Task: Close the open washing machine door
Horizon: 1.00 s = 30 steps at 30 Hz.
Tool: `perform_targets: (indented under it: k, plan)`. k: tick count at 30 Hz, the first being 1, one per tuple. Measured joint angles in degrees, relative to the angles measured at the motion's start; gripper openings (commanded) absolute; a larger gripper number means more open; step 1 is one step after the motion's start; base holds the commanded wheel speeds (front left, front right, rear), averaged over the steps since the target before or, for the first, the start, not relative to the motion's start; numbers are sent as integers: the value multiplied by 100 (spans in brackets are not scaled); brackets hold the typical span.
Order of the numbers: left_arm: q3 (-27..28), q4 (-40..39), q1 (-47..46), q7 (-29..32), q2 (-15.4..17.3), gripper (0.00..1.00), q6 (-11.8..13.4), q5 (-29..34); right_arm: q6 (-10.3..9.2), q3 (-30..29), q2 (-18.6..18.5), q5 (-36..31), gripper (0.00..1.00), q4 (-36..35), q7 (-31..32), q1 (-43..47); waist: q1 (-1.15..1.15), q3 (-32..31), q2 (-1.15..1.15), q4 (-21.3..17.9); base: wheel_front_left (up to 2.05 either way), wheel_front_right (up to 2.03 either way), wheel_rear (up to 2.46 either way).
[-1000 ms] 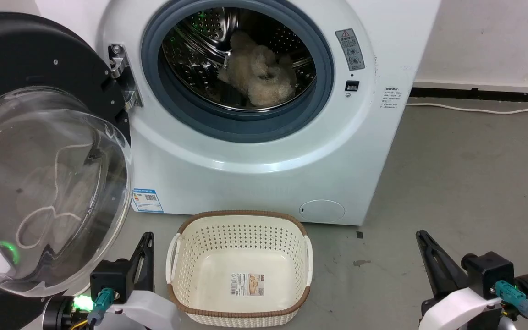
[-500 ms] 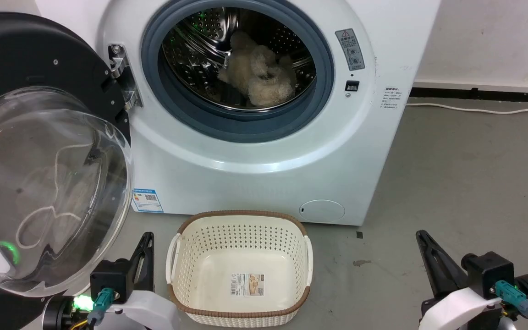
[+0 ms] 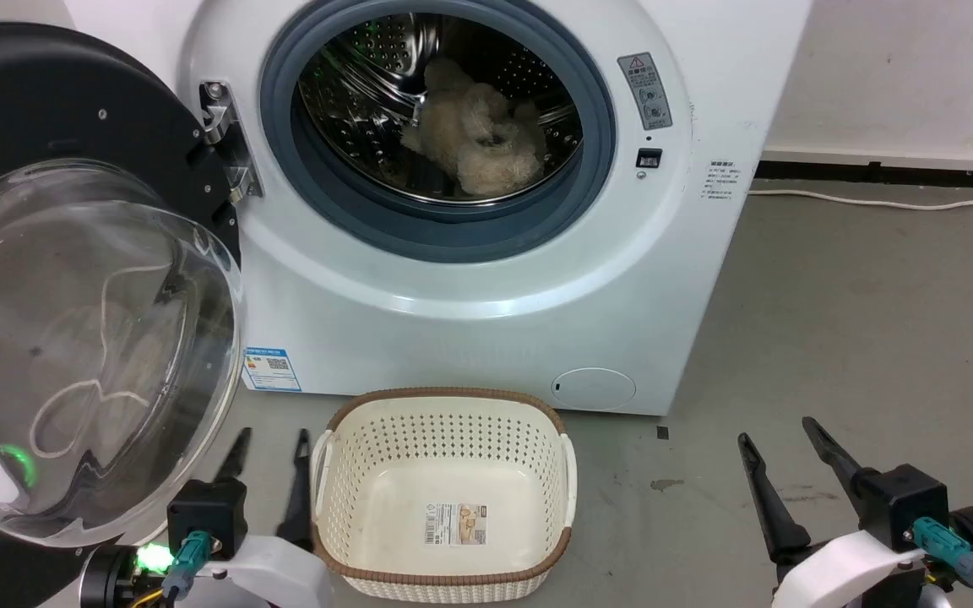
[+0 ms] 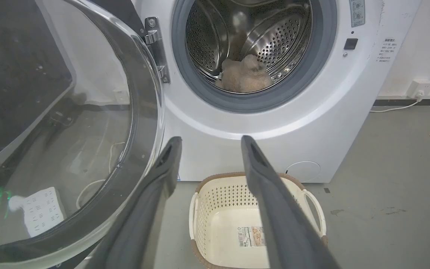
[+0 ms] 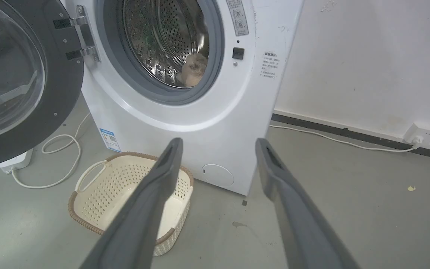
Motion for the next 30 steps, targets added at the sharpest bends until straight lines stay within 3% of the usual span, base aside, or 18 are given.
perform_targets:
  k: [14,30]
  plan:
    - [-65,32,0,-156,12,100,-3,0,0,-64,0,66,100,11,-154,10,0,-15,0,138,0,0,0]
    - [-153,73,3,-365,126,100,-49,0,0,113,0,64,100,115,-365,76,0,-68,0,781,0,0,0]
